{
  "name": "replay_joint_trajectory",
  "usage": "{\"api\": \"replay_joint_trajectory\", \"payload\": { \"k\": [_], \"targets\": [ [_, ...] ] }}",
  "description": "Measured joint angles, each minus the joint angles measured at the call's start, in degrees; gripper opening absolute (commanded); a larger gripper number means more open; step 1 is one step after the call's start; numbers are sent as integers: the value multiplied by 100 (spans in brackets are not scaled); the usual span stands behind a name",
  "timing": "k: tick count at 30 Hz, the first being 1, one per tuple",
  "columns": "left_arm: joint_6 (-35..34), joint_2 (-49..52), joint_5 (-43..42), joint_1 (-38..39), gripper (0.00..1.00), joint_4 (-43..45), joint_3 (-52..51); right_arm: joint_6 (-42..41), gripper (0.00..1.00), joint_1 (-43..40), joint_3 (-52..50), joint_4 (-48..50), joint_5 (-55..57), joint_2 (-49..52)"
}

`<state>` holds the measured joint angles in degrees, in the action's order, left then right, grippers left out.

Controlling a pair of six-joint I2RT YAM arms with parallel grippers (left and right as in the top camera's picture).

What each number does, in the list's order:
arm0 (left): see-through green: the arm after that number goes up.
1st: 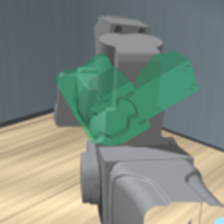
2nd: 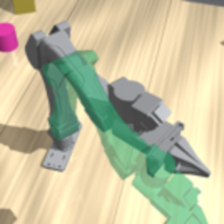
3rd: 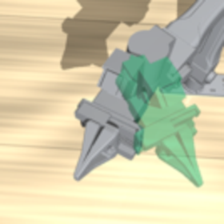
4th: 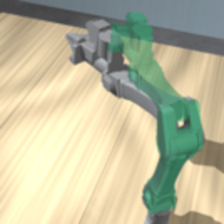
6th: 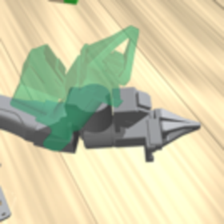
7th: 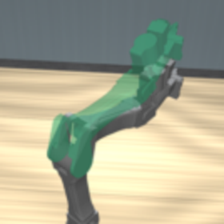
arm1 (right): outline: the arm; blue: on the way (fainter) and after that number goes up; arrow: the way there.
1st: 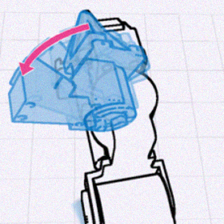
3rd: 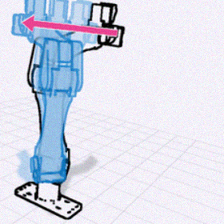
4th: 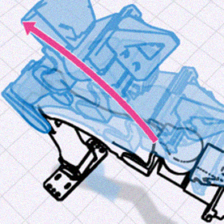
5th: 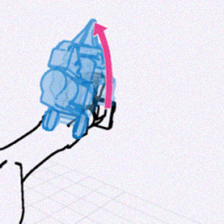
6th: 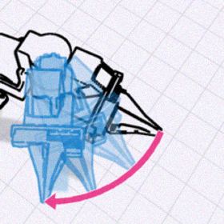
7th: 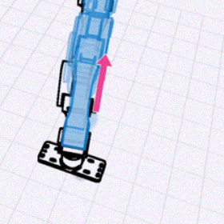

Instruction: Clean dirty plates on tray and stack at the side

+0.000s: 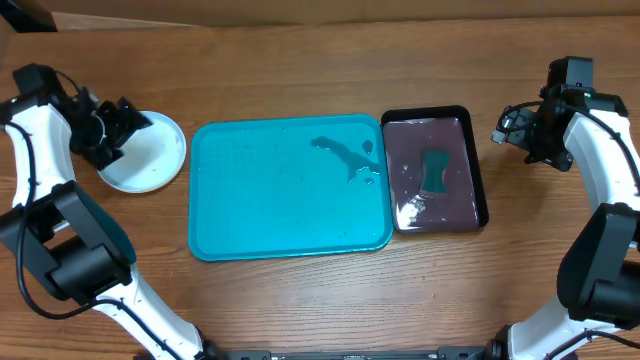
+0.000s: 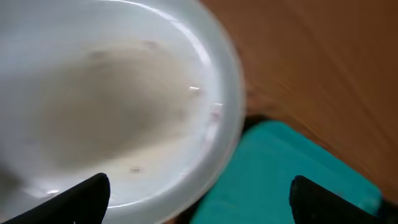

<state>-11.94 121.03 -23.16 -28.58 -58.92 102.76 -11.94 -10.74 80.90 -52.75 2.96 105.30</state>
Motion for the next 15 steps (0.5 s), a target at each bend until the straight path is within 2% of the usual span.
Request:
{"api": "replay_joint_trajectory", "payload": {
  "k": [2,5,6,15],
  "targets": [
    [205,0,-413,98,95,-2,0,-2,100,0,0,0,0,-2],
    [409,0,-603,380,95,-52,0,-2,100,0,0,2,2,-2],
    [450,0,-603,474,100,-87,2,0,100,0,0,2,0,-2],
    [601,0,-315,1482,100,-76,2,0,100,0,0,2,0,-2]
  ]
}}
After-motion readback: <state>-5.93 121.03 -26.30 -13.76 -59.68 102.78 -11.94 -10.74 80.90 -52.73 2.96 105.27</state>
